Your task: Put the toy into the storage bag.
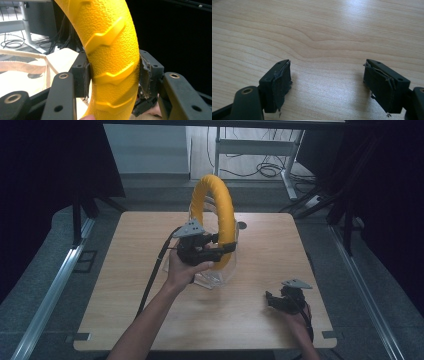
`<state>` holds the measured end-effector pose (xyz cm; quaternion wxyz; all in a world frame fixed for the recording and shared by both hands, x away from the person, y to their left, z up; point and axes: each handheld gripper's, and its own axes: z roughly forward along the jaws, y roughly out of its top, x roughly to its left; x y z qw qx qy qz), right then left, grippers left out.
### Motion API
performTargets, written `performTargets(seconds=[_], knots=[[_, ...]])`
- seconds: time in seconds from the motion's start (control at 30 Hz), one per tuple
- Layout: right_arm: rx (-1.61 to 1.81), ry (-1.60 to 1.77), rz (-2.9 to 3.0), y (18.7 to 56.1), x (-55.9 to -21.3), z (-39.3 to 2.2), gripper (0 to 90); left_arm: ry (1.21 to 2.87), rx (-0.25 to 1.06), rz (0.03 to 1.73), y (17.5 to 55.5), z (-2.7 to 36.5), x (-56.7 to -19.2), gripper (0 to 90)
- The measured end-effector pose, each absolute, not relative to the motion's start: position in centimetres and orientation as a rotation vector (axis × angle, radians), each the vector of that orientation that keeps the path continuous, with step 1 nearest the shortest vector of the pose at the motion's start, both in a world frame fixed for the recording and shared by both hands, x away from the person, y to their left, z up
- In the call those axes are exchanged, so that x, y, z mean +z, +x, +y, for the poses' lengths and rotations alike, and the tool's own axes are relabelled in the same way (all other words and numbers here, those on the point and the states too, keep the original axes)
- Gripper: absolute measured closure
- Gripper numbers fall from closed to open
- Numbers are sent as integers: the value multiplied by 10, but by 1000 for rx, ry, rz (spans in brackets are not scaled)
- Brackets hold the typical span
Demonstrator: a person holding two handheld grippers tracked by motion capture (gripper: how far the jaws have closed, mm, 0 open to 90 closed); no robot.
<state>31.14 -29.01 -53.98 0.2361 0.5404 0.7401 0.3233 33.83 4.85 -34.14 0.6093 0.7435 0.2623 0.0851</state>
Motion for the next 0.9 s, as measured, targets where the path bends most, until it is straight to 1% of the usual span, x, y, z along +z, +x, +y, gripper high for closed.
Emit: performTargets(seconds=[0.43, 0.9], knots=[[887, 1482, 2030, 311, -540, -290, 222, 1731, 186, 656, 346, 50, -361, 502], [887, 1482, 2030, 311, -540, -290, 222, 1786, 196, 723, 349, 52, -384, 498]])
